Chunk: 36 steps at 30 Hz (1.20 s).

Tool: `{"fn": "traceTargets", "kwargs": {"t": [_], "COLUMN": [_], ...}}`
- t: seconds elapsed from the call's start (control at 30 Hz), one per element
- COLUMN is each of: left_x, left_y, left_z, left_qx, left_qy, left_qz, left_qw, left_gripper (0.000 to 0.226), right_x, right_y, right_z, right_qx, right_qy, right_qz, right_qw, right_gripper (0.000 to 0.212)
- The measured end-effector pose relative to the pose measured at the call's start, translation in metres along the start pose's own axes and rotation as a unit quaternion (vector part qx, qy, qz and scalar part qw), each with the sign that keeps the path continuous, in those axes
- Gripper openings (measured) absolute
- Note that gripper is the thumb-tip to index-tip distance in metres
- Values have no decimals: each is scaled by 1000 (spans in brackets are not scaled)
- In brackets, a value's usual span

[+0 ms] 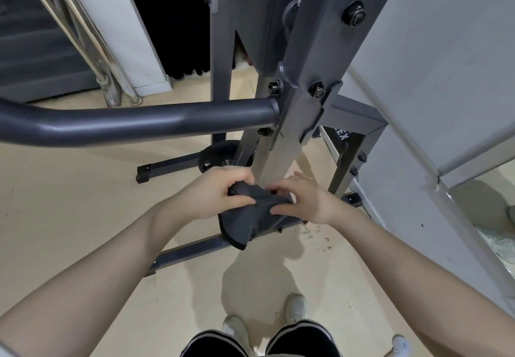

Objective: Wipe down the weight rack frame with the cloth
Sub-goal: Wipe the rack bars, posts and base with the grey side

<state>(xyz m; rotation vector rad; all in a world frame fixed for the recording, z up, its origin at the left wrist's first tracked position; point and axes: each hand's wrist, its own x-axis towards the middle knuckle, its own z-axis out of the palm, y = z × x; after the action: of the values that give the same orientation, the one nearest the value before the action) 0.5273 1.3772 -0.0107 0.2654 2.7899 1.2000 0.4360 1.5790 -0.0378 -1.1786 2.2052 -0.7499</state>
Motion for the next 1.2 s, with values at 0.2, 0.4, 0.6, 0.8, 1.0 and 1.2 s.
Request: {"fn": "traceTargets", "kwargs": {"t": [0.2,0.4,0.6,0.8,1.0,1.2], "left_x": [-11,4,15,21,34,56], "left_y": [-10,-5,13,12,0,-29], "left_z": [1,39,53,57,48,55], "left_qx": [114,-360,-641,-652,-428,-401], "left_qy": [-41,171,161,107,164,164], "left_qz": [-141,-327,-344,-300,-287,-228], "left_qw": [983,857,667,689,841,872], "left_gripper": [26,9,35,57,37,31], "right_x": [-7,5,2,4,10,55], "right_y": [17,-1,-30,-12,5,14], "right_z": [-5,24,51,58,13,14], "right_qx": [77,309,142,101,103,-80], "right_qy": [-6,223,279,242,428,552], "right_qz": [78,209,95,21,34,-58], "right_qw": [994,901,945,965,897,828], "right_gripper": [23,10,31,69,46,58]}}
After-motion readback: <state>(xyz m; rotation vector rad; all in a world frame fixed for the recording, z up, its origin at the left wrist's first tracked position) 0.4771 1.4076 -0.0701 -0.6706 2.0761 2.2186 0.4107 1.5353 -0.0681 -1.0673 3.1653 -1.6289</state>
